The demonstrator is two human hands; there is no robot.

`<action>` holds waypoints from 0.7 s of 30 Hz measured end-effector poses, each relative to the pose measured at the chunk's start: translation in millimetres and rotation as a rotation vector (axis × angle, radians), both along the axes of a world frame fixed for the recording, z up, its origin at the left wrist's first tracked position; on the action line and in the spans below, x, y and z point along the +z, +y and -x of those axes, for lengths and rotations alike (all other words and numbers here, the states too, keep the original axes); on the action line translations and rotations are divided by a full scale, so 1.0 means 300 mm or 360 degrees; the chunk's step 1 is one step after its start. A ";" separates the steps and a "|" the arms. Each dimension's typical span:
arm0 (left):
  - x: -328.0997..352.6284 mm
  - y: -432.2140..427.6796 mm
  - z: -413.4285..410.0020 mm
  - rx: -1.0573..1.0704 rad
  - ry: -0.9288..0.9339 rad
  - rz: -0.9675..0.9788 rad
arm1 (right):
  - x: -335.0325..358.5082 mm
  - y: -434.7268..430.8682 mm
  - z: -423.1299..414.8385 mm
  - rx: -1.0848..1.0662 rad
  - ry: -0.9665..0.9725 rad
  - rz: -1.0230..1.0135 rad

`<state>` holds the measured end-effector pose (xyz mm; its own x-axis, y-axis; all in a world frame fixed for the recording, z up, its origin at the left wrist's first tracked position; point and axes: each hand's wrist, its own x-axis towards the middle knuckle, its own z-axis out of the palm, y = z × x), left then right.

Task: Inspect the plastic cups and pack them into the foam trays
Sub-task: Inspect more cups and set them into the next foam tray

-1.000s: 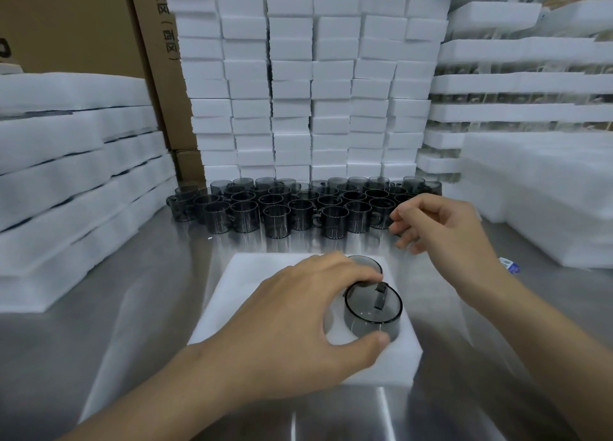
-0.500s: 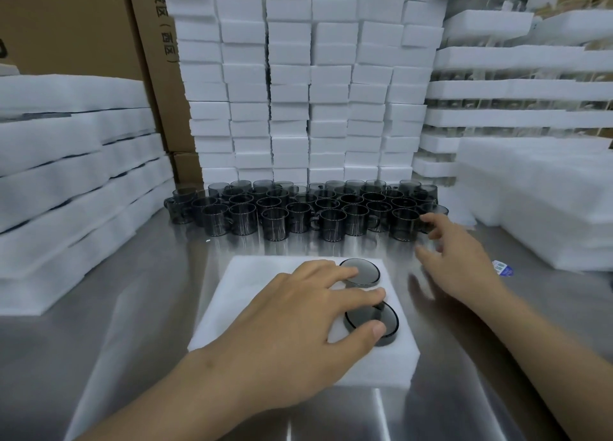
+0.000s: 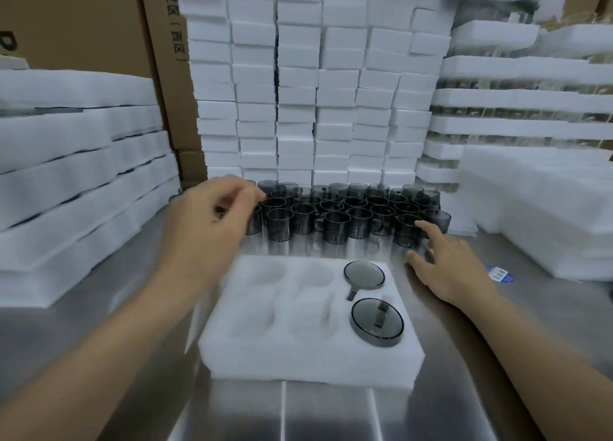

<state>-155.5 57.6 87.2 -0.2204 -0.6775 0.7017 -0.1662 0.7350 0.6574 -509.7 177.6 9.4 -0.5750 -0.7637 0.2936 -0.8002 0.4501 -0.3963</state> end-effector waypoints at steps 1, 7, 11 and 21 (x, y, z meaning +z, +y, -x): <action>-0.011 -0.044 -0.011 -0.0002 0.0098 -0.0141 | 0.002 0.004 -0.004 0.0010 -0.0009 0.0025; -0.151 -0.201 -0.021 0.0042 -0.0159 -0.0513 | 0.008 0.018 -0.024 -0.0038 0.0073 0.0244; -0.159 -0.196 -0.005 -0.0011 -0.0308 -0.0398 | 0.017 0.013 -0.021 -0.0058 -0.0013 0.0156; -0.050 0.064 0.046 -0.0217 -0.0346 0.0264 | 0.164 0.061 -0.264 0.0424 0.0279 0.1005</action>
<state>-169.3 76.9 72.0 -0.4586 -0.5113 0.7268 -0.1820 0.8546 0.4864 -430.3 195.9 58.6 -0.2960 -0.5252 0.7978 -0.9271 -0.0431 -0.3724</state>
